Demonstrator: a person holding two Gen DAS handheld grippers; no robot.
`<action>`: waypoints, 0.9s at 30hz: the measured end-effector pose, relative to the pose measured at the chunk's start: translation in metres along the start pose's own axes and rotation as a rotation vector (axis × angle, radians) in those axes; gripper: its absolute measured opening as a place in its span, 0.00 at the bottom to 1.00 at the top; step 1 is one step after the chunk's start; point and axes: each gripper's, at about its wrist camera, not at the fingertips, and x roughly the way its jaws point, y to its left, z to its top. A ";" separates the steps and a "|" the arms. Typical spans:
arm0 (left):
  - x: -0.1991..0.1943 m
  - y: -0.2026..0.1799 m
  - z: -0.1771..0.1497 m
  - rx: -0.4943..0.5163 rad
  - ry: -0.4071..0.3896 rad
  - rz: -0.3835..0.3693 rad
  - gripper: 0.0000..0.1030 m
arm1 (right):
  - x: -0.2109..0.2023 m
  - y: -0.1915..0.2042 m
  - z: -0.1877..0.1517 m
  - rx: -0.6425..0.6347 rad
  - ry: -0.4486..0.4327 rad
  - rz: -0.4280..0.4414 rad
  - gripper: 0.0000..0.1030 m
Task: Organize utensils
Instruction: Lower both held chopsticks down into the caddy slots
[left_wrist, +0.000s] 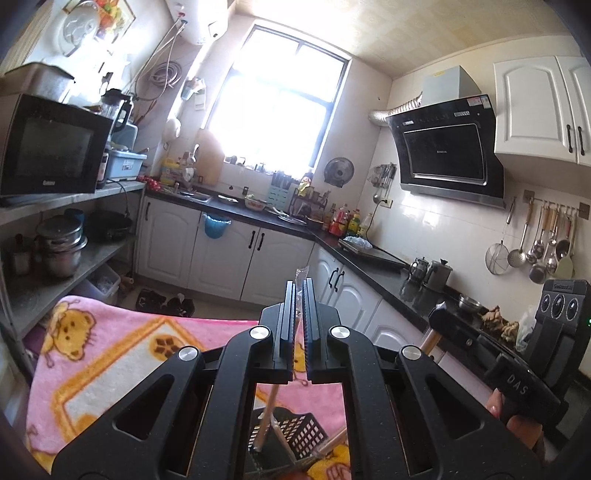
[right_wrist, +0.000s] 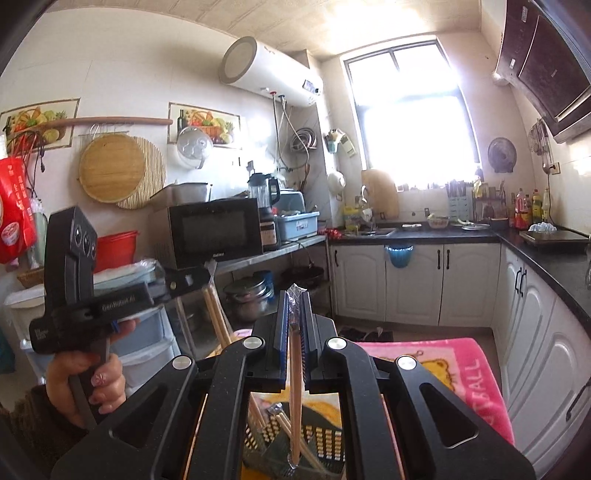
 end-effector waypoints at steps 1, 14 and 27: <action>0.002 0.002 0.000 -0.002 0.001 0.001 0.02 | 0.003 -0.002 0.000 0.000 0.000 -0.009 0.06; 0.023 0.016 -0.022 -0.032 0.053 0.004 0.02 | 0.035 -0.013 -0.020 -0.030 0.033 -0.069 0.06; 0.037 0.018 -0.042 -0.056 0.090 -0.021 0.02 | 0.055 -0.020 -0.051 -0.012 0.094 -0.093 0.06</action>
